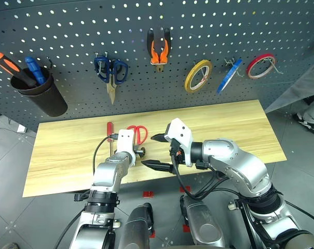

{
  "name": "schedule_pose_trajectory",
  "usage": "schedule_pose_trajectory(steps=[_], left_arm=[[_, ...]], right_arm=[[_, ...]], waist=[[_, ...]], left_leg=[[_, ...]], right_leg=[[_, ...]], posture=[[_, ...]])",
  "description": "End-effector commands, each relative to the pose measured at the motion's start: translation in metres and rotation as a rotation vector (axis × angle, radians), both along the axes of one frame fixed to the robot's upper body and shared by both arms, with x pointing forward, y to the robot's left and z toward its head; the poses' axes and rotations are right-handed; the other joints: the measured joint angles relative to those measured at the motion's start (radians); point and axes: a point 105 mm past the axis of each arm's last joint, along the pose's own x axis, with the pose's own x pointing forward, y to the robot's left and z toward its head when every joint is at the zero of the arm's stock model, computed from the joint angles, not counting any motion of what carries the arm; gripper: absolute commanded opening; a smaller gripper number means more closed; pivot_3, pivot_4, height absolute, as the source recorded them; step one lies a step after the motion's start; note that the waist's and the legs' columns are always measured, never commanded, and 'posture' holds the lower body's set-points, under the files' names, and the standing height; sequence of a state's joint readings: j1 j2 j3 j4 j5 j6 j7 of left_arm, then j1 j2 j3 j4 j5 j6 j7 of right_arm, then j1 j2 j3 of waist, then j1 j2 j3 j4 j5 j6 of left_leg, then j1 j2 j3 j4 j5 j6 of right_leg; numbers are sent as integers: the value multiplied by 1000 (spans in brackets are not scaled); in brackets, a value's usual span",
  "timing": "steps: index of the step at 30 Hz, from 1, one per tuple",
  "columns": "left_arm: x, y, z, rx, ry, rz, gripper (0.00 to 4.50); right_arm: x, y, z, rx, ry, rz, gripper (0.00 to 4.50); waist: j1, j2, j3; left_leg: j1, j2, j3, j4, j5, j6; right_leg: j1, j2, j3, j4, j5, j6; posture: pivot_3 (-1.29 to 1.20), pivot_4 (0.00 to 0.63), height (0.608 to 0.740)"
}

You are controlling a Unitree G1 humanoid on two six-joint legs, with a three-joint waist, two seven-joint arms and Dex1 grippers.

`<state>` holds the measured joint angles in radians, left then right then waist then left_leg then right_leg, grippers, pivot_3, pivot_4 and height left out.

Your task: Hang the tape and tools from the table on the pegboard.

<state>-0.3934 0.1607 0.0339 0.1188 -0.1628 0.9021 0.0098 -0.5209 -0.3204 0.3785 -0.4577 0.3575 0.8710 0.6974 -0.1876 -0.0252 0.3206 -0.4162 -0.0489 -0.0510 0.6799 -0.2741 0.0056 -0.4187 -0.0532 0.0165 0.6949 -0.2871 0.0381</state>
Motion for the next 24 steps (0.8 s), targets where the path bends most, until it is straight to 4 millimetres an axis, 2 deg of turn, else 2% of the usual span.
schedule_pose_trajectory(steps=[1,4,9,10,15,16,24], left_arm=[[-13,0,-27,-56,108,22,4500],[-15,1,-32,-113,131,42,3875],[-19,8,-41,-170,163,61,2414],[-19,8,-42,-177,166,62,2012],[-20,5,-44,-153,170,-7,583],[-21,4,-44,-153,167,-18,439],[-27,13,-43,-119,134,-16,439]], right_arm=[[-10,3,14,15,-64,48,4471],[-8,1,19,-12,-106,43,4500],[0,-1,28,-44,-138,5,4500],[1,-2,29,-45,-136,-1,4500],[10,-6,29,-54,-112,-58,4500],[11,-7,29,-55,-110,-66,4500],[9,-6,31,-35,-112,-52,4500]], waist=[[-2,0,0],[-4,0,0],[-5,2,-1],[-5,3,-1],[-4,4,-2],[-4,4,-2],[-8,5,-3]], left_leg=[[0,0,0,0,0,0],[1,0,0,0,0,0],[2,0,-1,0,0,0],[3,0,-1,0,0,0],[6,0,-3,0,0,0],[6,0,-3,0,0,0],[7,0,-3,-2,0,0]], right_leg=[[0,0,0,0,0,0],[1,0,0,0,0,0],[4,0,-1,-2,0,0],[5,0,-1,-3,0,0],[10,0,-2,-7,1,1],[10,0,-2,-8,1,1],[12,0,-2,-11,2,2]], posture=[[-350,345,740],[-358,343,740],[-364,341,740],[-364,341,740],[-379,337,740],[-379,335,740],[-372,336,740]])
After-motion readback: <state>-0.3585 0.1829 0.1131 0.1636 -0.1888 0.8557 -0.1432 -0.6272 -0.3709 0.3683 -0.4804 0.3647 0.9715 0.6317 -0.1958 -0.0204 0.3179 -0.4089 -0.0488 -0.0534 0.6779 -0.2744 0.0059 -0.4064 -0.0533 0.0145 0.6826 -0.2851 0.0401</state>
